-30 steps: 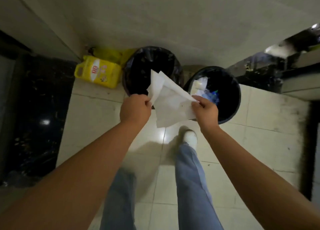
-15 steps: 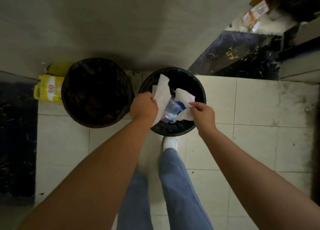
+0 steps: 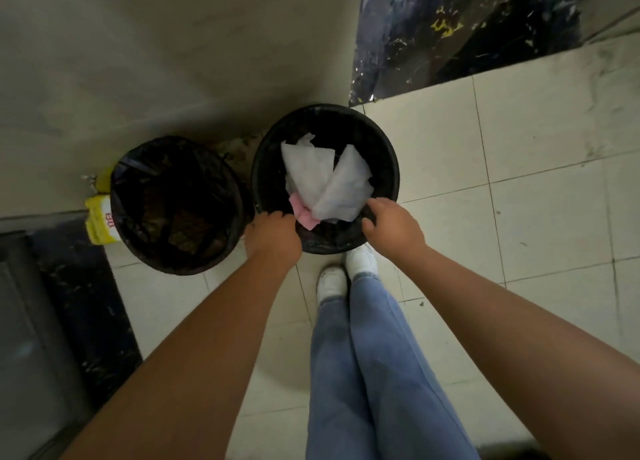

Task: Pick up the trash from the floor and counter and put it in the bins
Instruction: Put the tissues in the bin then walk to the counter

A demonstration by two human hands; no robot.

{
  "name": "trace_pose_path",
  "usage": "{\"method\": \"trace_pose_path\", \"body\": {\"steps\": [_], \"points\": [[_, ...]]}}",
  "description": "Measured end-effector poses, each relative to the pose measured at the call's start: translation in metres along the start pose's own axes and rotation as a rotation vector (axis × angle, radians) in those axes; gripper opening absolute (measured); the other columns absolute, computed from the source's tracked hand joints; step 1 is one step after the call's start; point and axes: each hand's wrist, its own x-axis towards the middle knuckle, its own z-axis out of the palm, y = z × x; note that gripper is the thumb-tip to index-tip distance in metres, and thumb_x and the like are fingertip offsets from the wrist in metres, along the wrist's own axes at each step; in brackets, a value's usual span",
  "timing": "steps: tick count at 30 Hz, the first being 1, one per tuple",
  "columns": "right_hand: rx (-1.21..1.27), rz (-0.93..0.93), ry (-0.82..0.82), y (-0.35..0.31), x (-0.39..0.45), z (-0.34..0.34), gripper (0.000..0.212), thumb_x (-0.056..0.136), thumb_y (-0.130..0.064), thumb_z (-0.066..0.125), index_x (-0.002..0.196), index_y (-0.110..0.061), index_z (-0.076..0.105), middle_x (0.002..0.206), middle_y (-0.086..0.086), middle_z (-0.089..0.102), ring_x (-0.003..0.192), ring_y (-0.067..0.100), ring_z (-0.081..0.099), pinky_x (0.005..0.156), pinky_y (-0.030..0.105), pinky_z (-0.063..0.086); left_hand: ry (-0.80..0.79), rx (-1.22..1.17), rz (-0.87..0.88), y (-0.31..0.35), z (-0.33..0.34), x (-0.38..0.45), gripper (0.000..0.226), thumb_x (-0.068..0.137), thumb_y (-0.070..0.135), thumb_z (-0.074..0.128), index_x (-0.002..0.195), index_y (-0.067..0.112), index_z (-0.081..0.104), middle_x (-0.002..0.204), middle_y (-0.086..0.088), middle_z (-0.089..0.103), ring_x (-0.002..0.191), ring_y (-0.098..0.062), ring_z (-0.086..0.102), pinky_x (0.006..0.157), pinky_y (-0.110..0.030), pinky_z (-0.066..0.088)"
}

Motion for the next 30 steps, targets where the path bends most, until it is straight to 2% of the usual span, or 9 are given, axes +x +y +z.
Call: {"method": "trace_pose_path", "body": {"steps": [3, 6, 10, 13, 18, 24, 30], "points": [[-0.154, -0.017, 0.086, -0.01, -0.017, -0.024, 0.046, 0.098, -0.03, 0.035, 0.141, -0.012, 0.035, 0.149, 0.011, 0.036, 0.133, 0.033, 0.036, 0.099, 0.042, 0.04, 0.15, 0.178, 0.136, 0.019, -0.029, -0.014, 0.052, 0.096, 0.024, 0.043, 0.145, 0.011, 0.029, 0.157, -0.011, 0.022, 0.148, -0.028, 0.008, 0.121, -0.041, 0.012], [-0.119, -0.024, 0.176, -0.028, -0.035, -0.061, 0.054, 0.099, -0.035, 0.031, 0.149, -0.017, 0.019, 0.16, 0.006, 0.014, 0.145, 0.031, 0.014, 0.114, 0.047, 0.022, 0.262, 0.279, 0.192, 0.043, -0.074, -0.028, 0.058, 0.099, 0.032, 0.037, 0.149, 0.014, 0.017, 0.161, -0.007, 0.005, 0.149, -0.027, -0.005, 0.122, -0.042, 0.002], [-0.108, -0.014, 0.312, -0.025, -0.075, -0.135, 0.055, 0.1, -0.037, 0.028, 0.15, -0.021, 0.011, 0.162, 0.003, 0.004, 0.148, 0.029, 0.001, 0.12, 0.049, 0.007, 0.415, 0.272, 0.325, 0.08, -0.14, -0.063, 0.05, 0.101, 0.026, 0.03, 0.149, 0.014, 0.022, 0.161, -0.006, 0.009, 0.15, -0.026, -0.002, 0.122, -0.043, 0.003], [-0.13, 0.016, 0.406, -0.008, -0.11, -0.184, 0.056, 0.1, -0.037, 0.027, 0.15, -0.022, 0.009, 0.162, 0.002, 0.003, 0.149, 0.027, 0.0, 0.12, 0.048, 0.005, 0.483, 0.3, 0.408, 0.115, -0.179, -0.09, 0.05, 0.102, 0.026, 0.029, 0.149, 0.014, 0.021, 0.161, -0.005, 0.009, 0.15, -0.025, -0.002, 0.122, -0.042, 0.003], [-0.008, 0.199, 0.633, 0.042, -0.203, -0.279, 0.054, 0.1, -0.037, 0.027, 0.15, -0.022, 0.012, 0.162, 0.0, 0.005, 0.149, 0.025, -0.001, 0.121, 0.046, 0.002, 0.583, 0.375, 0.663, 0.219, -0.233, -0.173, 0.05, 0.103, 0.027, 0.026, 0.15, 0.015, 0.017, 0.162, -0.005, 0.008, 0.15, -0.024, -0.003, 0.123, -0.04, 0.002], [0.147, 0.531, 0.953, 0.152, -0.354, -0.36, 0.054, 0.099, -0.035, 0.03, 0.149, -0.019, 0.018, 0.161, 0.003, 0.01, 0.149, 0.027, 0.001, 0.121, 0.045, 0.002, 0.719, 0.449, 1.048, 0.383, -0.269, -0.308, 0.049, 0.102, 0.027, 0.028, 0.148, 0.013, 0.022, 0.161, -0.007, 0.012, 0.15, -0.025, 0.003, 0.122, -0.041, 0.005], [0.246, 0.862, 1.198, 0.286, -0.52, -0.394, 0.054, 0.099, -0.034, 0.033, 0.149, -0.017, 0.02, 0.16, 0.005, 0.014, 0.149, 0.028, 0.003, 0.121, 0.046, 0.006, 0.765, 0.458, 1.405, 0.553, -0.242, -0.462, 0.051, 0.101, 0.026, 0.031, 0.149, 0.013, 0.021, 0.161, -0.006, 0.012, 0.15, -0.023, 0.003, 0.122, -0.039, 0.004]]}}
